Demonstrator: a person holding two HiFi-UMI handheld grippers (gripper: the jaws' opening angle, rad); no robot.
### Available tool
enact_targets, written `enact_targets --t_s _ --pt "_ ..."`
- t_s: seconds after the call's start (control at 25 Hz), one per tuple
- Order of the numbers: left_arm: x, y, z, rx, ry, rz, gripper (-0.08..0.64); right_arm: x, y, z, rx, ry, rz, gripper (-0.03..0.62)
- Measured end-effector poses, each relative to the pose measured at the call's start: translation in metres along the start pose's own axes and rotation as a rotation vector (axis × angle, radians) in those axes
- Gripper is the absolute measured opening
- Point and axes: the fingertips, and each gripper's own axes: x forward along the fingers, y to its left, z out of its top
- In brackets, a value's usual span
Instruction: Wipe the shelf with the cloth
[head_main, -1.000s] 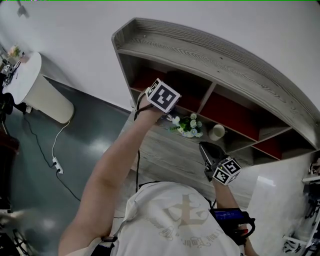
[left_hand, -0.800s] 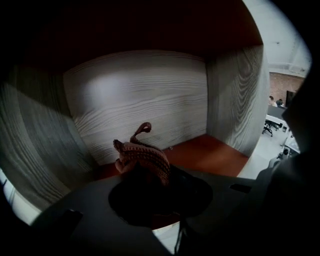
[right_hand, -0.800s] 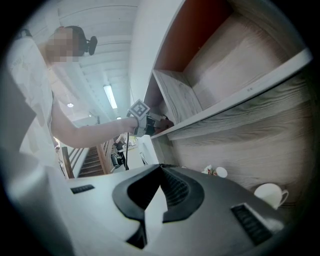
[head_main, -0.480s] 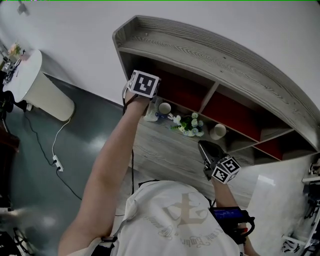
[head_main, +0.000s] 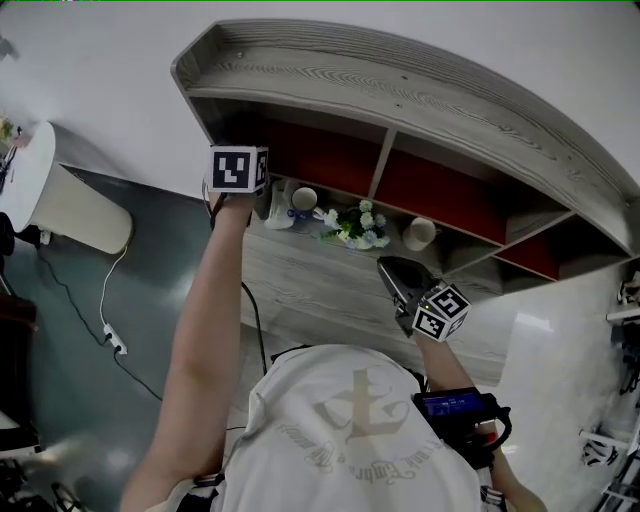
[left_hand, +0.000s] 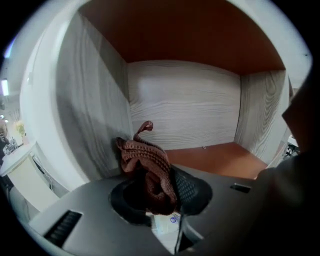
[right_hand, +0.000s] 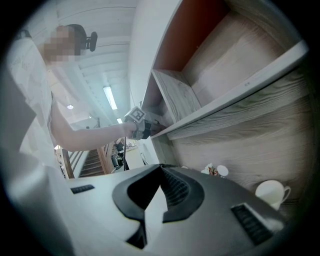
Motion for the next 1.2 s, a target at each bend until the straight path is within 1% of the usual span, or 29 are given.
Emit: enact_targets --t_s 0.12,0.24,0.36,0.44,0.6,0.76,0.92,1.04,1.2 --pt "-0.013 0.001 -0.008 -0.023 -0.036 0.008 0.091 -0.002 0.003 -0.003 0.002 -0.002 0.004 0.005" --pt "-0.026 0.0 -0.019 -0.063 -0.094 -0.007 0.091 -0.004 0.005 -0.004 0.002 -0.005 0.003 0.005" --pt "-0.04 0.011 -0.034 -0.099 -0.14 -0.002 0.091 0.001 0.005 -0.003 -0.002 -0.013 0.012 0.005" --pt "-0.051 0.014 -0.045 -0.11 -0.162 -0.004 0.092 -0.001 0.011 -0.001 -0.013 -0.014 0.013 0.005" --pt "-0.074 0.007 -0.063 -0.129 -0.233 -0.046 0.092 -0.015 0.021 -0.005 -0.009 -0.006 -0.002 0.005" --pt "-0.096 -0.006 -0.066 -0.155 -0.333 -0.088 0.092 -0.02 0.02 -0.003 -0.006 -0.01 -0.009 0.005" --pt "-0.111 -0.029 -0.075 -0.14 -0.397 -0.15 0.092 -0.023 0.02 -0.004 -0.005 -0.013 -0.016 0.005" --pt "-0.117 -0.05 -0.084 -0.121 -0.429 -0.204 0.092 -0.025 0.019 -0.003 -0.007 -0.019 -0.023 0.005" --pt "-0.125 -0.081 -0.1 -0.107 -0.436 -0.267 0.092 -0.028 0.021 0.0 -0.019 -0.032 -0.023 0.005"
